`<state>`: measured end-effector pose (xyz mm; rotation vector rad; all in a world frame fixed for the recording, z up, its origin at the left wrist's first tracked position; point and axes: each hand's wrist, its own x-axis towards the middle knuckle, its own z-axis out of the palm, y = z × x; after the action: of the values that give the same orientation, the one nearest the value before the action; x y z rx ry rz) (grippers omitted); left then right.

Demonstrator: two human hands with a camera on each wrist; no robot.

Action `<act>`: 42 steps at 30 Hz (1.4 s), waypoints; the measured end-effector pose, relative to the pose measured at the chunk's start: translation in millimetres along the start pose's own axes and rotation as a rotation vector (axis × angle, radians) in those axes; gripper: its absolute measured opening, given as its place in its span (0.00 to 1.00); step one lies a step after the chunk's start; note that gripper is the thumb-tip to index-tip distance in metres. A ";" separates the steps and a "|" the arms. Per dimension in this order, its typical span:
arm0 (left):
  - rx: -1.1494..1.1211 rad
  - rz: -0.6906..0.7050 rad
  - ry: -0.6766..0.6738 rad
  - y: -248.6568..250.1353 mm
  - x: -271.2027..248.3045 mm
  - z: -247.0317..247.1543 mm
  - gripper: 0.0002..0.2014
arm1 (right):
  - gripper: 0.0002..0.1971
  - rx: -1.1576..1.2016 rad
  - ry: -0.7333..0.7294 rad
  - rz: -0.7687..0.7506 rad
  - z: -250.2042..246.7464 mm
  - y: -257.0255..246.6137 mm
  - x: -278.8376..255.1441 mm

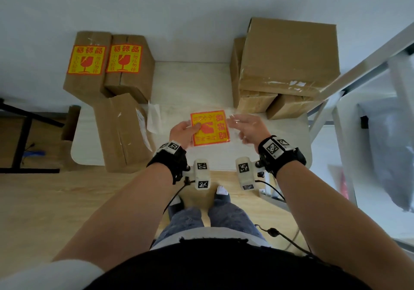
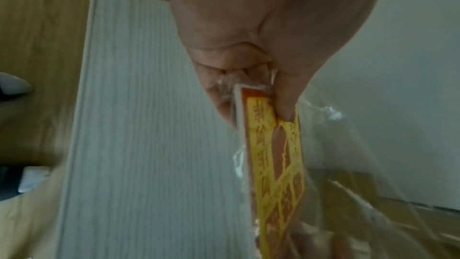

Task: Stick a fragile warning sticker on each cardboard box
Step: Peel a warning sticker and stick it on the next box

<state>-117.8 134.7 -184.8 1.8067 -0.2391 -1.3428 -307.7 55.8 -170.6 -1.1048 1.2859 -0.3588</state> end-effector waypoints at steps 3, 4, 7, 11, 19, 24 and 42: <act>-0.004 0.017 -0.031 8.4 -3.2 1.6 0.08 | 0.11 -0.100 0.042 0.000 2.3 -0.8 5.2; 0.001 0.032 -0.041 12.0 -4.4 3.1 0.07 | 0.06 -0.114 0.062 -0.004 3.2 -3.2 5.4; -0.045 0.061 -0.097 22.8 -9.3 8.6 0.06 | 0.11 -0.231 0.092 -0.057 4.2 -11.0 3.5; -0.070 0.066 -0.094 26.4 -10.3 11.7 0.10 | 0.16 -0.383 0.113 -0.055 1.2 -11.9 5.5; -0.021 -0.002 0.093 14.7 -4.2 -0.8 0.04 | 0.17 -0.313 0.304 -0.105 4.6 -0.9 3.9; 0.076 -0.003 0.173 1.5 2.4 -9.8 0.07 | 0.14 -0.299 0.390 -0.147 1.2 7.6 -2.8; 0.538 -0.238 0.239 -7.3 14.7 -3.9 0.42 | 0.14 -0.288 0.525 -0.259 -13.4 10.4 -17.7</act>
<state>-110.8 132.5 -200.0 2.4926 -0.2810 -1.2832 -328.7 68.1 -167.3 -1.4900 1.6943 -0.7074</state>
